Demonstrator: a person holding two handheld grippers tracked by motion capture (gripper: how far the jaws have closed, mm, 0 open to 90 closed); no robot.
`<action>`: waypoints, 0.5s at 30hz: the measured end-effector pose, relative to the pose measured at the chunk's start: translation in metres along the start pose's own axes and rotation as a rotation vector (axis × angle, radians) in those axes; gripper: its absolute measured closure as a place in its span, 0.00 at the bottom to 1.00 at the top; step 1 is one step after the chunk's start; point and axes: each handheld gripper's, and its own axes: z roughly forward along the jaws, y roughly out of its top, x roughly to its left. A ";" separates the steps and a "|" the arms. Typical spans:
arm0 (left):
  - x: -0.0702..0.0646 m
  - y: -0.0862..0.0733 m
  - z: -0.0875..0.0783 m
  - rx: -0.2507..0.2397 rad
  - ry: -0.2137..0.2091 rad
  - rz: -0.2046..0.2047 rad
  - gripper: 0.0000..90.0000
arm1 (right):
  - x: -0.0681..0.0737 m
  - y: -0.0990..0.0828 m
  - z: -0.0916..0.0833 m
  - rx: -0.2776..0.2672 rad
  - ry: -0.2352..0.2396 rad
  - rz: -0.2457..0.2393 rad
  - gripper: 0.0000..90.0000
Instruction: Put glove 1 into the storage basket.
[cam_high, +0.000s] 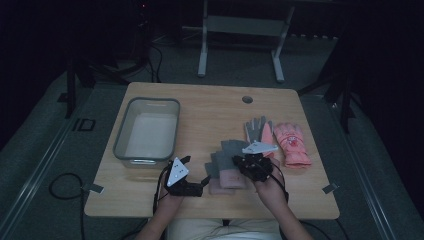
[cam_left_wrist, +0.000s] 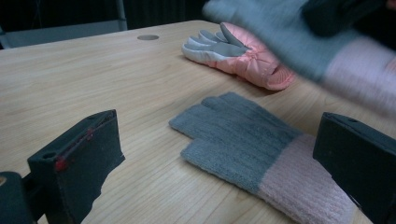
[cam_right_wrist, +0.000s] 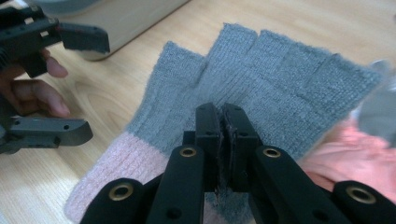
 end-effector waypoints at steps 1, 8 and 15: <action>0.000 0.000 0.000 0.000 0.000 0.003 0.01 | 0.002 -0.001 0.006 0.008 0.004 0.004 0.95; 0.001 0.000 -0.001 -0.008 -0.006 -0.006 0.01 | 0.012 -0.007 0.037 0.064 0.026 0.011 0.95; 0.000 0.000 -0.001 -0.004 -0.005 -0.003 0.01 | 0.012 -0.015 0.053 0.101 0.029 0.029 0.95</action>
